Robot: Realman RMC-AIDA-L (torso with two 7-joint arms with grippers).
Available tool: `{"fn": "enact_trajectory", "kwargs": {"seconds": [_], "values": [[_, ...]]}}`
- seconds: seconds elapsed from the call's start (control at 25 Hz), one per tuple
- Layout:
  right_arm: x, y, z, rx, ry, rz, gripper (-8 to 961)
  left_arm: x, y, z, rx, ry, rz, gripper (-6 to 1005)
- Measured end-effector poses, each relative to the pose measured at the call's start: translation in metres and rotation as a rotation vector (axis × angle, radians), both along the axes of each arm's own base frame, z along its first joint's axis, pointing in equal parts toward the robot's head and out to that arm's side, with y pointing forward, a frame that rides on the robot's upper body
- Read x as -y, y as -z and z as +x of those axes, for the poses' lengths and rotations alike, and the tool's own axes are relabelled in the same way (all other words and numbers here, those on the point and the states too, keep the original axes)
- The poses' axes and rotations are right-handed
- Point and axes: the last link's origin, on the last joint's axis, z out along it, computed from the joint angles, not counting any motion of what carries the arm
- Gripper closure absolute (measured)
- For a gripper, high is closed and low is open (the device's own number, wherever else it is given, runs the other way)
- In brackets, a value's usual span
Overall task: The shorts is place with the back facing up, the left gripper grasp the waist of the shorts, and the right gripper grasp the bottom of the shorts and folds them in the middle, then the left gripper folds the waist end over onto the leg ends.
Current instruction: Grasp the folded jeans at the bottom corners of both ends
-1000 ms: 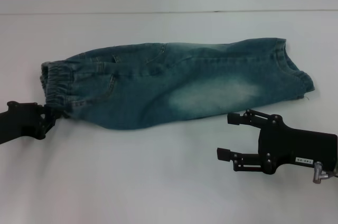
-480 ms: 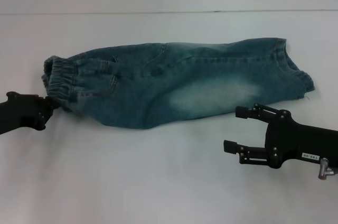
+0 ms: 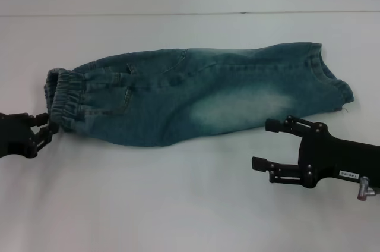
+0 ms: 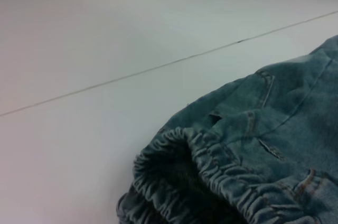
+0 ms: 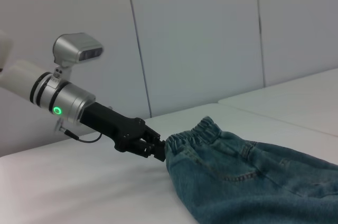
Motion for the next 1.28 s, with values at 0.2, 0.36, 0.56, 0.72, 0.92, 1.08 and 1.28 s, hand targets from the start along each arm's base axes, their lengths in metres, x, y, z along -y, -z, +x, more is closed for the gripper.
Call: {"fn": "enact_trajectory", "kwargs": {"seconds": [0.2,0.36,0.56,0.72,0.92,1.08,1.28], "values": [[-0.003,0.001,-0.001,0.007,0.004,0.001,55,0.004,0.003,0.003,0.008,0.025,-0.031,755],[-0.003,0.001,-0.001,0.007,0.007,0.001,55,0.007,0.002,0.007,0.02,0.054,-0.049,579],[-0.003,0.001,-0.001,0.007,0.008,0.0,56,0.009,-0.006,0.005,0.022,0.052,-0.02,367],[-0.003,0.001,0.0,0.008,0.009,-0.001,57,0.009,-0.003,0.006,0.03,0.055,-0.024,237],[-0.003,0.002,-0.001,0.01,0.007,-0.003,58,0.006,0.005,0.005,0.029,0.045,-0.04,164],[-0.003,0.002,-0.001,0.01,0.008,-0.003,59,0.004,0.007,0.007,0.031,0.05,-0.048,137],[-0.002,0.003,0.0,0.007,0.011,-0.004,60,0.003,0.01,0.01,0.024,0.065,-0.065,163]]}}
